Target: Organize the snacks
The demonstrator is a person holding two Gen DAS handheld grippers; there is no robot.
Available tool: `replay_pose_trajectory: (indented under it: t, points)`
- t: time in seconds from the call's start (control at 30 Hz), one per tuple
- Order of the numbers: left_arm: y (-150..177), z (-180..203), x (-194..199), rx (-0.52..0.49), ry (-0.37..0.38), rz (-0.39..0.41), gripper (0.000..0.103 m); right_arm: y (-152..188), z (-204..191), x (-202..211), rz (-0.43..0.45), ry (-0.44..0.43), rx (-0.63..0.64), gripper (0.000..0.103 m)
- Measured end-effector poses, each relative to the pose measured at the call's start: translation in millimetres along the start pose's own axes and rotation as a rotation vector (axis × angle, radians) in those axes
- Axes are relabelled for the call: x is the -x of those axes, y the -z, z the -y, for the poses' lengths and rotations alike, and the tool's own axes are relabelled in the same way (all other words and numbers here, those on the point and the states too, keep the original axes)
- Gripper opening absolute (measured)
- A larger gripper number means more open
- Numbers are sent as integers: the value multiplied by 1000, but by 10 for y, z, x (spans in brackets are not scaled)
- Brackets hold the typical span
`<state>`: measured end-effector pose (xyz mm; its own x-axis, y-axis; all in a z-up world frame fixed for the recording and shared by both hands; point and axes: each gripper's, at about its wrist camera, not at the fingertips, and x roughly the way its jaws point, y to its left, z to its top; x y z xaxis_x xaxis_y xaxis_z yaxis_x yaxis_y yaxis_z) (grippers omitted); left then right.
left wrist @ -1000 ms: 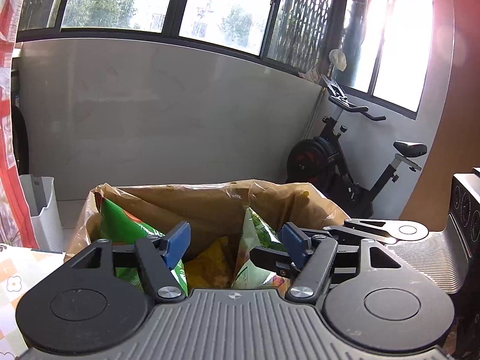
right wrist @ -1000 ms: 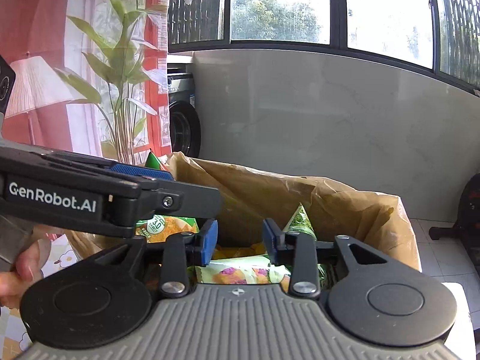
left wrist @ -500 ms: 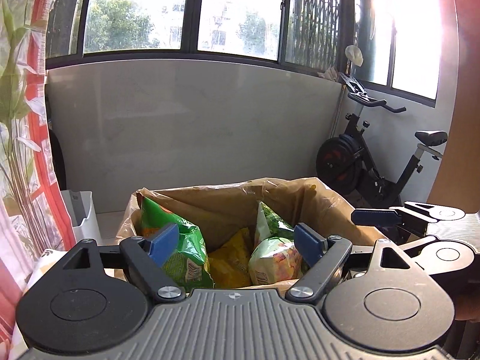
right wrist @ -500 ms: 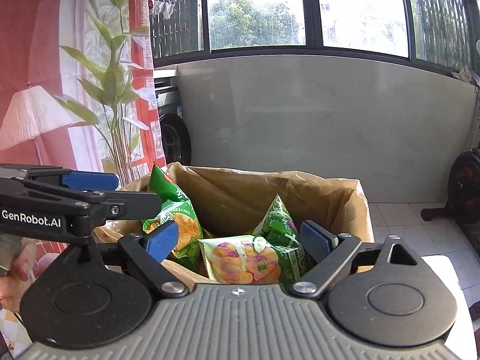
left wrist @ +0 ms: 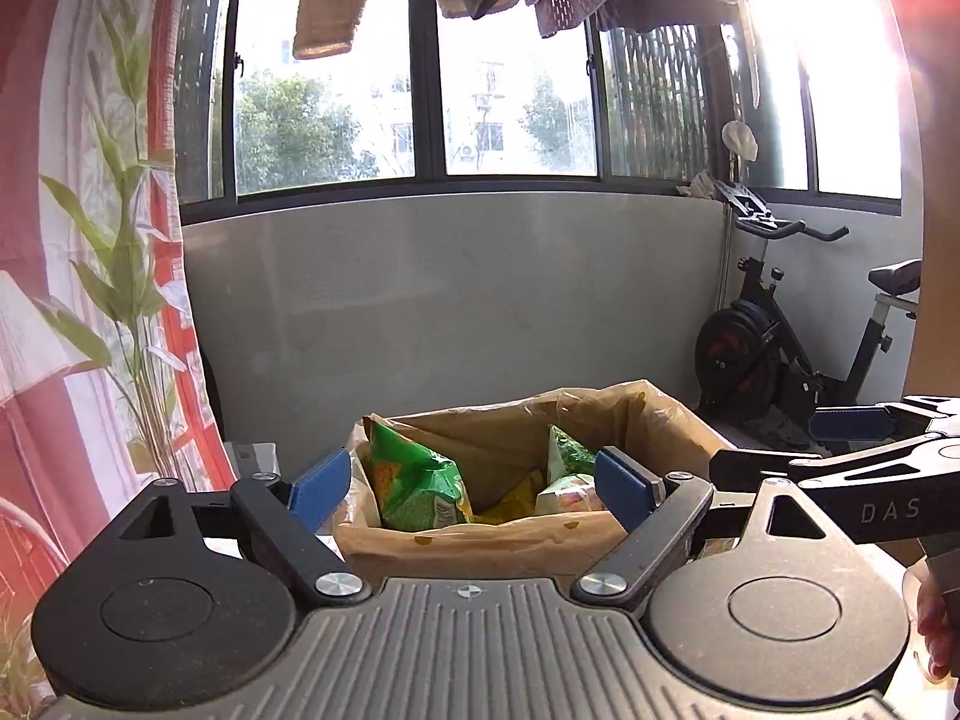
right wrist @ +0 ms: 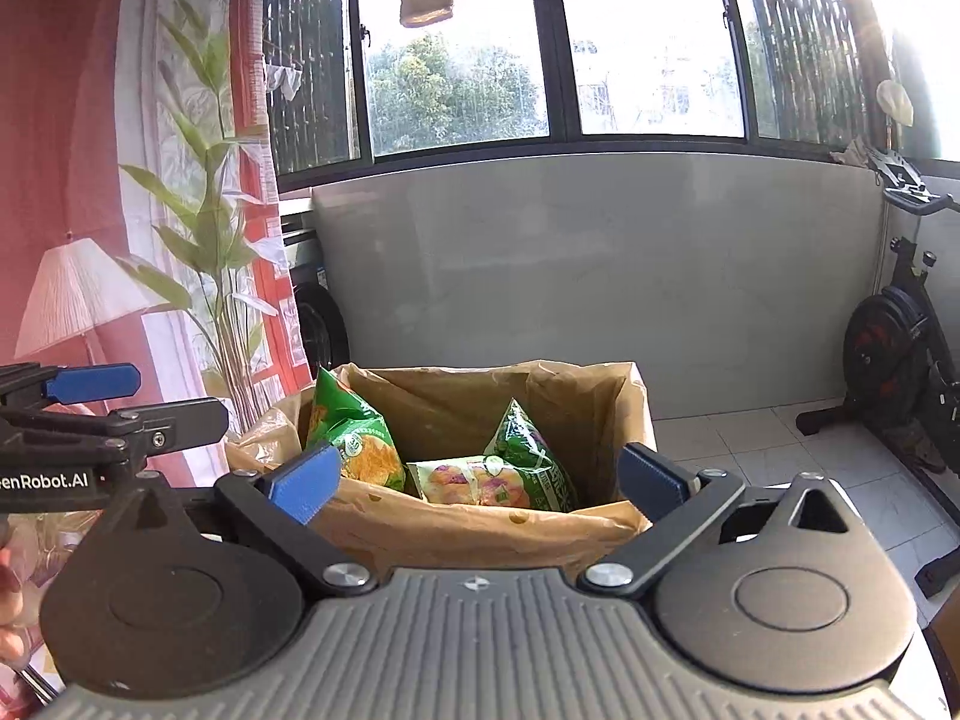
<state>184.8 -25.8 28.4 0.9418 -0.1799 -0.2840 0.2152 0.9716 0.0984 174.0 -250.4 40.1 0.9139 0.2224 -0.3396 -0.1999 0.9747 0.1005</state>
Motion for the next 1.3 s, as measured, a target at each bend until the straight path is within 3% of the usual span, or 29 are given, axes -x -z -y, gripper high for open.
replay_pose_trajectory:
  t: [0.27, 0.63, 0.8, 1.3]
  points:
    - [-7, -23, 619, 23, -19, 50, 89, 58, -187, 592, 35, 37, -7, 103]
    - [-66, -64, 1281, 47, -101, 84, 89, 100, -424, 1225, 85, 80, 1, 103]
    - [-82, -45, 1400, -4, -145, 85, 89, 108, -423, 1344, 79, 79, -21, 103]
    - [-66, -120, 1486, 38, -142, 76, 89, 95, -419, 1437, 86, 79, -23, 103]
